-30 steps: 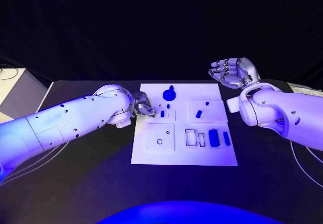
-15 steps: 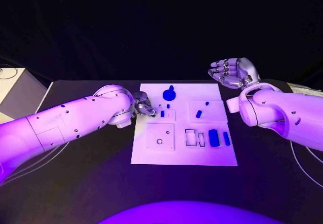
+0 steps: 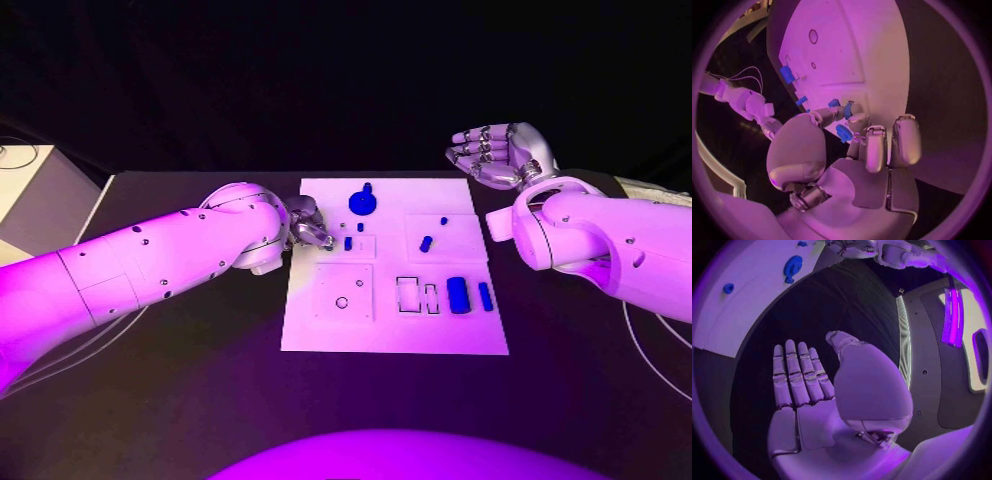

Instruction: Assemble the parts on the task board

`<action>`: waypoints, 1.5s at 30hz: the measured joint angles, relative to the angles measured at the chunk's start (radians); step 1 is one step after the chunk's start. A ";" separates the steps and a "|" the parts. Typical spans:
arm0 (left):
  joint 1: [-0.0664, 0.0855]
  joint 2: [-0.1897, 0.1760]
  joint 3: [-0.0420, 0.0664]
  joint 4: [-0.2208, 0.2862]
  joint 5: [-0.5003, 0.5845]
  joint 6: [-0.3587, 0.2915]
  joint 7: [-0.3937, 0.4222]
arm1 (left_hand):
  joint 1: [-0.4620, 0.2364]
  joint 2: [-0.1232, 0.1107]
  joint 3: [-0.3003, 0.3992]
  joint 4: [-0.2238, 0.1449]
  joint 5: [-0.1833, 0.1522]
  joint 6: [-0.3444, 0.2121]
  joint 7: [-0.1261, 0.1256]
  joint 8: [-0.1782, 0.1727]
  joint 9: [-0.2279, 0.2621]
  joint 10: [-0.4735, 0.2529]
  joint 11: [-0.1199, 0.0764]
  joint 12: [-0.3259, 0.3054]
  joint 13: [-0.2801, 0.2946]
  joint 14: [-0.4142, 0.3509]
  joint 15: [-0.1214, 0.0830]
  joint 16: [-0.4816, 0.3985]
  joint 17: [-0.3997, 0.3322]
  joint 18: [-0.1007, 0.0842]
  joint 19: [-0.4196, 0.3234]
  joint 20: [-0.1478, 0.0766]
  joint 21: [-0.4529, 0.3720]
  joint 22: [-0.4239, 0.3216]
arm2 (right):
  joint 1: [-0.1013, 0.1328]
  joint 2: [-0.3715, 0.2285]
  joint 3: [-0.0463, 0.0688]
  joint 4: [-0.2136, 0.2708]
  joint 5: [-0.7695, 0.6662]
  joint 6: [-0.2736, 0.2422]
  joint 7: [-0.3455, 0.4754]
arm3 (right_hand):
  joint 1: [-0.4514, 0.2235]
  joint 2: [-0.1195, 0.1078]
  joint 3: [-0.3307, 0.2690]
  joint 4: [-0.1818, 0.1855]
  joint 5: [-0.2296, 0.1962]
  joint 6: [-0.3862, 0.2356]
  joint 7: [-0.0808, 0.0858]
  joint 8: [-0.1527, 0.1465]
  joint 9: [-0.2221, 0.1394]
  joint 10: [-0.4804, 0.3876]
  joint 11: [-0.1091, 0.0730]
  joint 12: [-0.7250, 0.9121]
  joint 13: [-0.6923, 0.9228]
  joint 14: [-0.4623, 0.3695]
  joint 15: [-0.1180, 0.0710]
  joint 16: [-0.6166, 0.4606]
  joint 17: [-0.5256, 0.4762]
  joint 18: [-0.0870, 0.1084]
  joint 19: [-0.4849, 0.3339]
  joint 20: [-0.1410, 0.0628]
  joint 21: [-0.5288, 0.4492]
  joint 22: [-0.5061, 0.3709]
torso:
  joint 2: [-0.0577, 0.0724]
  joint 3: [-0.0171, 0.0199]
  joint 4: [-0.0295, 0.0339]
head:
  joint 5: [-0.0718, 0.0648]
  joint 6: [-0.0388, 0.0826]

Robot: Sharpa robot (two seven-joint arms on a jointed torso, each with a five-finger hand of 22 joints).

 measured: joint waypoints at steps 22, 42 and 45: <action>-0.001 -0.003 0.000 -0.002 -0.013 0.004 -0.001 | -0.016 -0.013 -0.264 0.139 0.000 0.011 -0.007 -0.011 -0.017 -0.011 0.004 0.000 -0.011 0.000 0.000 0.000 0.000 0.000 0.000 0.000 -0.008 -0.006 | 0.000 -0.001 0.000 -0.001 0.001 0.006 0.002 | -0.016 0.000 -0.003 0.003 0.045 0.003 -0.003 -0.008 -0.004 0.007 0.000 -0.008 0.000 0.000 0.000 -0.008 -0.010 0.000 -0.014 0.004 0.000 -0.017 | 0.000 0.0013 -0.0004 | 0.001 -0.001; -0.001 -0.003 0.000 -0.002 -0.014 0.001 -0.001 | -0.013 0.006 -0.398 0.176 0.000 0.012 -0.002 -0.014 -0.021 -0.014 0.007 0.000 -0.017 0.000 0.000 0.000 0.000 0.000 0.000 0.000 -0.012 -0.007 | 0.000 -0.001 0.000 -0.002 0.002 0.009 0.002 | -0.016 0.000 -0.003 0.003 0.049 0.007 0.000 -0.008 -0.005 0.011 0.003 -0.008 0.000 0.000 0.000 -0.012 -0.012 0.000 -0.029 0.003 0.000 -0.022 | 0.001 0.0012 -0.0002 | 0.000 0.001; -0.004 -0.007 0.003 0.003 -0.014 0.000 -0.001 | -0.019 0.012 -0.423 0.176 0.000 0.012 -0.001 -0.021 -0.025 -0.014 0.007 0.000 -0.017 0.000 0.000 0.000 0.000 0.000 0.000 0.000 -0.012 -0.008 | 0.000 -0.001 0.000 -0.002 0.003 0.010 0.002 | -0.016 0.000 -0.003 0.003 0.049 0.007 0.000 -0.008 -0.005 0.010 0.003 -0.008 0.000 0.000 0.000 -0.012 -0.012 0.000 -0.029 0.004 0.000 -0.022 | 0.000 0.0011 -0.0004 | 0.000 0.001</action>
